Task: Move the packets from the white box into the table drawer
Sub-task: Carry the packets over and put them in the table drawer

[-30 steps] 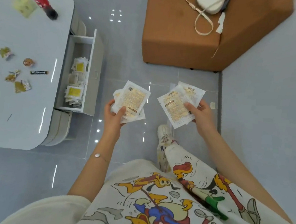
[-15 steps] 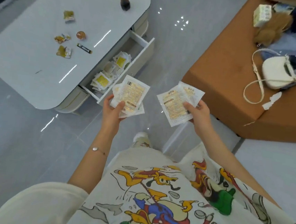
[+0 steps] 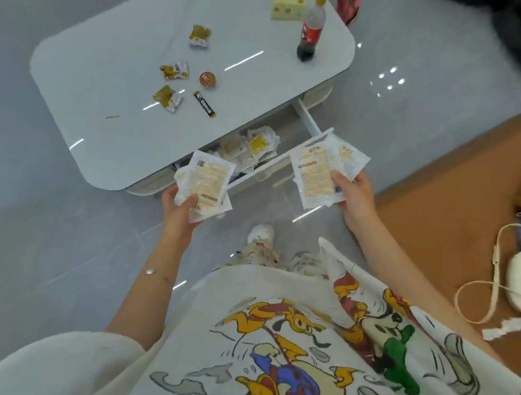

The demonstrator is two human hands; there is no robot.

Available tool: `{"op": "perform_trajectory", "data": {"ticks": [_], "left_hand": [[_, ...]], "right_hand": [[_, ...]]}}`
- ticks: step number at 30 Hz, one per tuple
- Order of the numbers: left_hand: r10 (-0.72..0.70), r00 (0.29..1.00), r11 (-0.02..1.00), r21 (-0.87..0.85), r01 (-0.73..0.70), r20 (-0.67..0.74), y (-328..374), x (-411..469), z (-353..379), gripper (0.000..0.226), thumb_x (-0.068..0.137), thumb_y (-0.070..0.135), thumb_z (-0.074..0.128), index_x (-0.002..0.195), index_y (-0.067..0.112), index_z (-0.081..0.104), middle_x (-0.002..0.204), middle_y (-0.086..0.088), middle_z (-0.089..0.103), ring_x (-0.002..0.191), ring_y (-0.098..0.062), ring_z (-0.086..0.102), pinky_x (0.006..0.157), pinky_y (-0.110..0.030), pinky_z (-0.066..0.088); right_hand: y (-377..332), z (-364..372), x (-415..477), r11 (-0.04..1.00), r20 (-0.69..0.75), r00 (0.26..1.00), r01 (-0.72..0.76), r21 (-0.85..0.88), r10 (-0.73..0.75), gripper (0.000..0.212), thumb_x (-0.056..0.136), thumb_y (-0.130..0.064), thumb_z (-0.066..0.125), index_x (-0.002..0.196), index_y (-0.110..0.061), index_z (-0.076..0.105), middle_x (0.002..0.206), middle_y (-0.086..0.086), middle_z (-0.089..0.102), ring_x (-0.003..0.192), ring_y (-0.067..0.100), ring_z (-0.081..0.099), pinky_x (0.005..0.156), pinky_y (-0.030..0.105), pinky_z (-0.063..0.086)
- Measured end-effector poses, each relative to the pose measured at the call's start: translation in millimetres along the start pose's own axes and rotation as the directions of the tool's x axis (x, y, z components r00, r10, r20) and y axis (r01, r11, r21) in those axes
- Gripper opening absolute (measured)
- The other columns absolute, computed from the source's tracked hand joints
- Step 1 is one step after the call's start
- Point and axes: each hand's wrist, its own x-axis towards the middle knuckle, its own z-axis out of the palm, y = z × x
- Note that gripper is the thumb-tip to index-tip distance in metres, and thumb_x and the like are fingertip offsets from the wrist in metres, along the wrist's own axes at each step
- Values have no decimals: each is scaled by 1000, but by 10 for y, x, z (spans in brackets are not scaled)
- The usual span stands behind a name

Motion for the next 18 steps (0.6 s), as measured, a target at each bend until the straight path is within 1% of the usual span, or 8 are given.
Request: {"op": "perform_trajectory", "data": {"ticks": [2,5,7,9,12,14,16,18], "left_hand": [[-11,1000,1000,-27,10,-25,78,158,98,40,94,5,53,124,25,37,119,1,53,102,-17,58,73,-39,54],[-57,996,994,-95,50,-73,87,458,271,40,94,4,52,123,27,36,118,1,54,99,-15,59,73,-39,55],[-91,991,984,-161,74,-99,15,767,402,43,95,2,50,126,26,35,117,-1,55,99,-17,60,73,-39,54],[-143,982,972,-204,116,-120,-122,1157,570,46,95,0,49,131,23,33,123,-6,54,101,-21,60,74,-40,54],[-230,959,948,-261,184,-162,-403,1792,847,44,96,-1,47,131,21,32,129,-11,51,102,-25,59,77,-43,53],[-268,948,935,-281,215,-169,-613,2251,1026,44,96,-2,47,132,20,32,132,-12,50,110,-31,57,85,-48,53],[-279,940,935,-279,218,-199,-810,2732,1200,46,96,-1,48,133,20,32,130,-11,50,112,-32,56,89,-49,52],[-275,936,944,-249,218,-221,-968,3137,1343,43,95,1,50,128,24,35,130,-12,50,110,-31,58,91,-48,52]], "right_hand": [[-149,133,288,997,47,999,-14,-72,17,27,92,-10,59,118,-18,58,116,3,68,101,21,68,81,37,57],[-300,360,787,982,84,995,-40,-182,56,27,91,-11,61,117,-20,58,116,3,68,97,20,69,72,30,56],[-286,514,1236,969,113,991,-47,-241,76,26,91,-9,61,114,-21,59,117,5,67,102,24,67,81,36,56],[-189,656,1735,959,138,986,-55,-279,97,25,91,-8,61,113,-21,59,118,6,66,103,24,66,84,38,55],[28,870,2488,929,121,981,-98,-358,150,24,92,-9,59,114,-20,58,117,5,66,99,19,67,77,32,56],[244,983,3014,902,133,975,-105,-419,176,24,93,-8,58,114,-19,57,118,7,66,102,23,66,84,39,56],[483,1105,3532,865,155,967,-100,-492,200,22,93,-7,57,113,-17,58,120,9,65,105,26,65,89,43,54],[700,1211,3935,825,165,960,-99,-556,227,22,94,-7,56,114,-15,56,116,5,65,98,20,65,81,34,55]]}}
